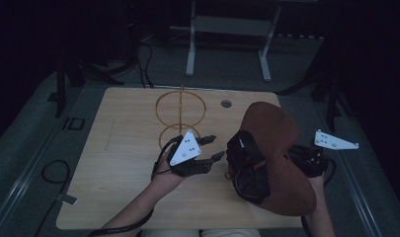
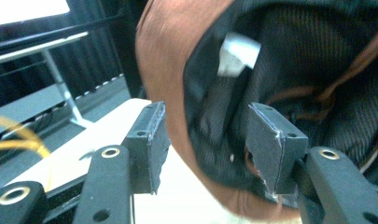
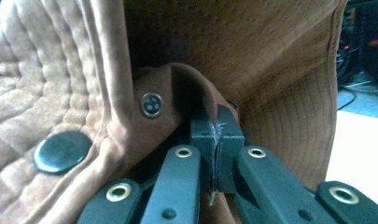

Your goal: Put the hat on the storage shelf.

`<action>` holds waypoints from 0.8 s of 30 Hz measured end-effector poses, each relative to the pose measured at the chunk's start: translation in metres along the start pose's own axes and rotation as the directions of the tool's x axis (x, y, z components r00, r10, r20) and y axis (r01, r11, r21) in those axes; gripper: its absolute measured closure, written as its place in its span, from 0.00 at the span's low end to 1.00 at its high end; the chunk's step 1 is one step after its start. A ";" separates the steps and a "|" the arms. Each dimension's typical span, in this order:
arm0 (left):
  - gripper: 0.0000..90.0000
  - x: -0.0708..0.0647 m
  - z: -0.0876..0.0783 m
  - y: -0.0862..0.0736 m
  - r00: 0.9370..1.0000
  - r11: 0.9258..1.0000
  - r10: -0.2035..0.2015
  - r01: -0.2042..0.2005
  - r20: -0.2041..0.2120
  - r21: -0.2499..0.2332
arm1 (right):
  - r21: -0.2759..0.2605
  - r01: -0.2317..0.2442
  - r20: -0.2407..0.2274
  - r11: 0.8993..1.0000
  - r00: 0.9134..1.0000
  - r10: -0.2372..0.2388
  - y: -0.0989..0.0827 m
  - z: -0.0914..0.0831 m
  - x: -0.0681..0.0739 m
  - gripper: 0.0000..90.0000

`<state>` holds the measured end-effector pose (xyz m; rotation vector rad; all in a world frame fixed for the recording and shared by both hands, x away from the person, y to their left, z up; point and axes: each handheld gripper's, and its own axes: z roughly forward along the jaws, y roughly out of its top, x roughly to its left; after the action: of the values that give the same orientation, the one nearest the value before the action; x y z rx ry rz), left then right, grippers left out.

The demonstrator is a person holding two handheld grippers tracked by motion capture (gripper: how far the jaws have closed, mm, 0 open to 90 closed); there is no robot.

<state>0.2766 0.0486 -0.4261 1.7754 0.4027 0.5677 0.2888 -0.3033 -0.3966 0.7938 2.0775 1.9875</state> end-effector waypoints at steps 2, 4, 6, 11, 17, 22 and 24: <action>0.52 0.003 -0.007 -0.006 1.000 1.000 -0.010 0.011 -0.014 0.011 | -0.009 0.003 0.011 1.000 1.000 -0.003 0.005 -0.001 -0.002 0.99; 0.52 0.007 -0.014 -0.013 0.999 1.000 -0.021 0.022 -0.031 0.021 | -0.016 0.010 0.030 1.000 0.999 -0.009 0.011 -0.002 -0.003 0.99; 0.51 0.010 -0.021 -0.019 0.998 0.999 -0.028 0.030 -0.052 0.033 | -0.024 0.012 0.053 1.000 0.999 -0.010 0.016 -0.002 -0.005 0.99; 0.51 0.018 -0.038 -0.034 0.995 0.997 -0.059 0.063 -0.079 0.049 | -0.044 0.007 0.079 0.999 0.997 -0.004 0.026 -0.003 -0.013 0.99; 0.51 0.027 -0.064 -0.057 0.985 0.990 -0.084 0.100 -0.152 0.096 | -0.055 0.006 0.110 0.998 0.994 0.000 0.034 -0.002 -0.020 0.99; 0.51 0.033 -0.083 -0.078 0.973 0.982 -0.132 0.154 -0.191 0.106 | -0.059 0.001 0.127 0.998 0.992 0.007 0.040 0.001 -0.026 0.99; 0.51 0.036 -0.094 -0.090 0.964 0.978 -0.157 0.182 -0.216 0.104 | -0.068 0.003 0.135 0.998 0.991 0.007 0.046 0.004 -0.029 0.99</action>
<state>0.2546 0.1669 -0.4868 1.7830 0.7411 0.6176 0.3276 -0.3143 -0.3601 0.8915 1.9239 1.9362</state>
